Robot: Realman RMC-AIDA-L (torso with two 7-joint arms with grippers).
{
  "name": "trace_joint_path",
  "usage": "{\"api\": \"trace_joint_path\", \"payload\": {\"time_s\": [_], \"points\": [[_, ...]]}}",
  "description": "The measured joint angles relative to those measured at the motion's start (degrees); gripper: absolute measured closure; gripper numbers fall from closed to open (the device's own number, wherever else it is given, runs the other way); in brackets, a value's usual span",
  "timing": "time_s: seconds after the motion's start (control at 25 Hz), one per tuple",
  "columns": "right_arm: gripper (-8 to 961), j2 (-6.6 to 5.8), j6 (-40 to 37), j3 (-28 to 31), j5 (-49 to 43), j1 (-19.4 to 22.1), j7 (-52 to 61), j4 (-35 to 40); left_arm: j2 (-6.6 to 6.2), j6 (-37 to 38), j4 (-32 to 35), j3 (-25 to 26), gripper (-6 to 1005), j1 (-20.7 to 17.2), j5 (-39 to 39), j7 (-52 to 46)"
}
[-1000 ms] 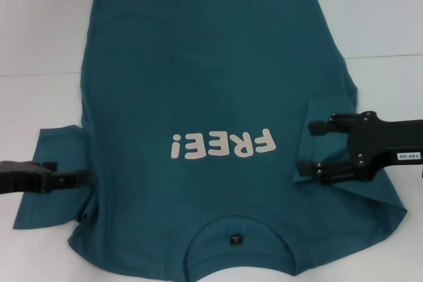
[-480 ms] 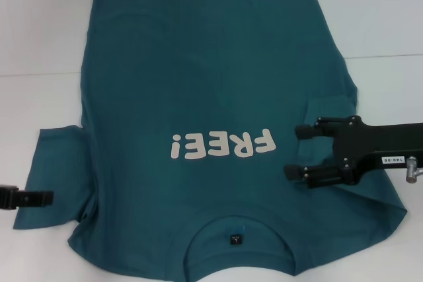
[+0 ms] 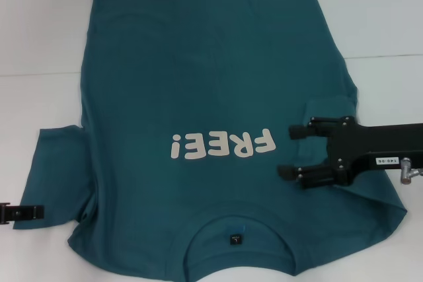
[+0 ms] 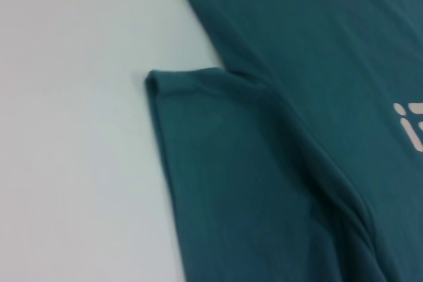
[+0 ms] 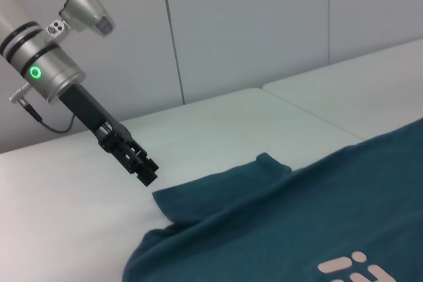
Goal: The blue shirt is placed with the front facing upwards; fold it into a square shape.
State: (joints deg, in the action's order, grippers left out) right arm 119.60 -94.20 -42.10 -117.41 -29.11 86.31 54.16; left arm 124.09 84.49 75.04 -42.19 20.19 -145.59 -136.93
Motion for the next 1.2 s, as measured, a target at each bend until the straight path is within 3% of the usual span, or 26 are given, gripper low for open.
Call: {"api": "trace_joint_path", "payload": {"time_s": [0.32, 1.2], "points": [[25, 0.02, 0.74, 0.0, 0.23, -0.67, -1.36, -1.68, 0.01, 0.56, 0.29, 2.96, 155, -0.07, 0.84, -2.7], [26, -0.07, 2.1, 0.0, 0.09, -0.95, -1.76, -2.95, -0.29, -3.15, -4.94, 3.12, 155, 0.78, 0.69, -4.7]]}}
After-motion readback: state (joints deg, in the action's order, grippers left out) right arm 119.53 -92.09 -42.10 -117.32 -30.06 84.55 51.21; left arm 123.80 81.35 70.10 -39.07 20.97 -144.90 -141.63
